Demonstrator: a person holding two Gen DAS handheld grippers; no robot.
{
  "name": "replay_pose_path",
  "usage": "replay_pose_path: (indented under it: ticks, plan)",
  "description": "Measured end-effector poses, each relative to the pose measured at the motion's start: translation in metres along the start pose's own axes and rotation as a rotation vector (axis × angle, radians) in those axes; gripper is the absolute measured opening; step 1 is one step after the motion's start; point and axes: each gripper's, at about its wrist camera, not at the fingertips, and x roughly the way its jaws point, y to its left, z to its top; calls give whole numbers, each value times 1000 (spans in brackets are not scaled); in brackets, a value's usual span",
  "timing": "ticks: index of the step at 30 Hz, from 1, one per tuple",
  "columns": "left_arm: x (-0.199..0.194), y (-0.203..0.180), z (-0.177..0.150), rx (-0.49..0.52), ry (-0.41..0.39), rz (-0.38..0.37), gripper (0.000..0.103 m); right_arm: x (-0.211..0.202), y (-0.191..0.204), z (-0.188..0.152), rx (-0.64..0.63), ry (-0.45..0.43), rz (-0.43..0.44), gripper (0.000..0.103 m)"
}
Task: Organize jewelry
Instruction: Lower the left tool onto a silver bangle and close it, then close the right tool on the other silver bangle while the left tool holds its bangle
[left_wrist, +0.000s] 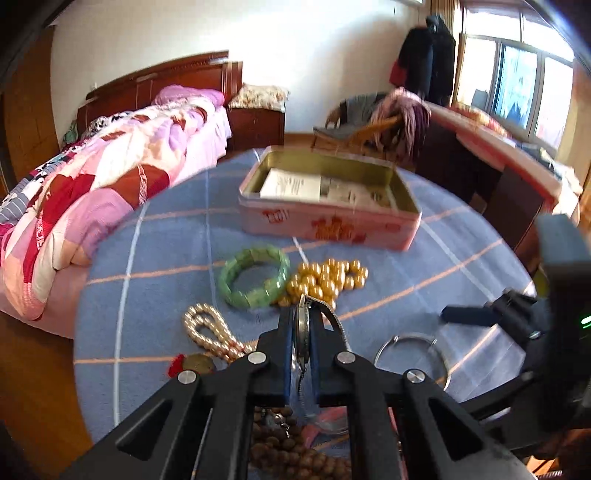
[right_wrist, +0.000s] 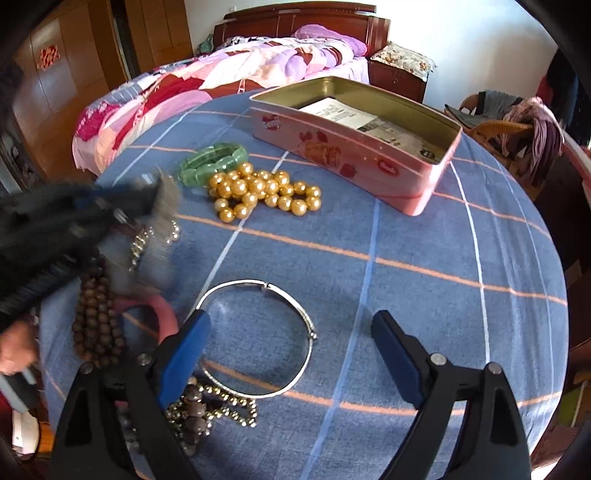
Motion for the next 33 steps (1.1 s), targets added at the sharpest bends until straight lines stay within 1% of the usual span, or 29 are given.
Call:
replay_pose_path:
  ticks: [4, 6, 7, 11, 12, 13, 15, 16, 17, 21, 23, 25, 29, 30, 33]
  plan:
    - [-22, 12, 8, -48, -68, -1, 7, -6, -4, 1, 41, -7, 47, 92]
    - [-29, 18, 10, -67, -88, 5, 7, -6, -1, 1, 38, -1, 74, 92]
    - [-31, 19, 10, -71, -91, 9, 7, -4, 2, 1, 31, 4, 72, 92]
    - [-32, 20, 7, -70, -88, 26, 7, 3, 12, 1, -17, 11, -20, 92]
    - [-32, 21, 6, -72, -84, 24, 7, 4, 11, 1, -15, 14, -18, 92]
    - [-32, 21, 5, -73, -82, 22, 7, 4, 10, 1, -15, 15, -18, 91]
    - [-34, 21, 3, -71, -81, 20, 7, 2, 6, 2, -9, 10, -29, 78]
    - [-35, 21, 2, -70, -83, 21, 7, 0, 2, 2, 2, 11, -34, 74]
    - [-36, 22, 1, -71, -85, 21, 7, -1, -2, 3, 19, 20, -37, 71]
    - [-39, 23, -1, -86, -94, 7, 7, -6, -15, 1, 94, 15, -21, 71]
    - [-39, 22, 0, -80, -99, 4, 7, -11, -23, 1, 145, -6, 6, 71]
    - [-39, 22, 2, -76, -108, 6, 7, -20, -31, 5, 184, -49, 15, 71]
    - [-33, 22, 17, -85, -132, -3, 7, -41, -42, 21, 215, -157, -9, 71]
    - [-30, 21, 22, -86, -138, -6, 7, -48, -46, 29, 229, -198, -20, 71]
    - [-21, 17, 41, -75, -167, -15, 7, -54, -55, 50, 250, -285, -59, 71]
